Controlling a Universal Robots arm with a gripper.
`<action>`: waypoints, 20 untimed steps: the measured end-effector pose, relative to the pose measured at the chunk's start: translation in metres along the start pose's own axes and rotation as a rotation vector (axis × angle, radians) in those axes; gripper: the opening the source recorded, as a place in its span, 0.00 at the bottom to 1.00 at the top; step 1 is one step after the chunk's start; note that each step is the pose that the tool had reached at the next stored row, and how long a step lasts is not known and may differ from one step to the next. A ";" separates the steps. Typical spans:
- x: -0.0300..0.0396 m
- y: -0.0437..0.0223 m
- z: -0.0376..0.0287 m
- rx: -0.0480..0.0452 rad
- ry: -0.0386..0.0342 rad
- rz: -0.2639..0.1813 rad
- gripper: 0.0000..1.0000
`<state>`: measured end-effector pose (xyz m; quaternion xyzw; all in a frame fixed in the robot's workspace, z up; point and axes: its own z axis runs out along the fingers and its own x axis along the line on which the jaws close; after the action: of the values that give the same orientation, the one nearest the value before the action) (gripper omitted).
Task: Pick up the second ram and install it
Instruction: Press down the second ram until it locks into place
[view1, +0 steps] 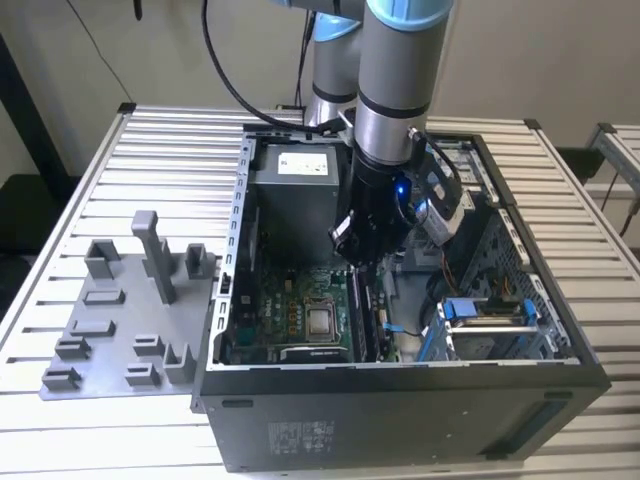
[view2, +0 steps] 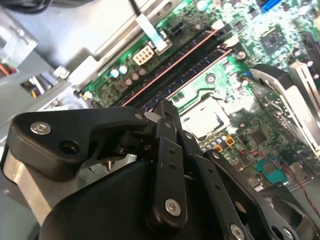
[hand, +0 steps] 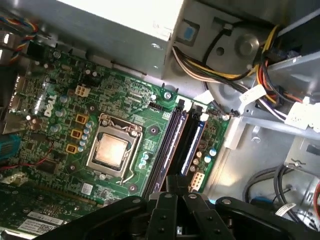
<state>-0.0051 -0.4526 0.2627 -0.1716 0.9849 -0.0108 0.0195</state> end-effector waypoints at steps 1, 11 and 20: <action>0.0001 0.0000 0.0003 -0.0043 -0.0018 -0.015 0.11; 0.0001 0.0000 0.0020 -0.0108 -0.0055 -0.185 0.11; 0.0018 0.0007 0.0051 -0.0148 -0.0080 -0.295 0.11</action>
<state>-0.0068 -0.4526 0.2575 -0.3145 0.9490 -0.0057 0.0204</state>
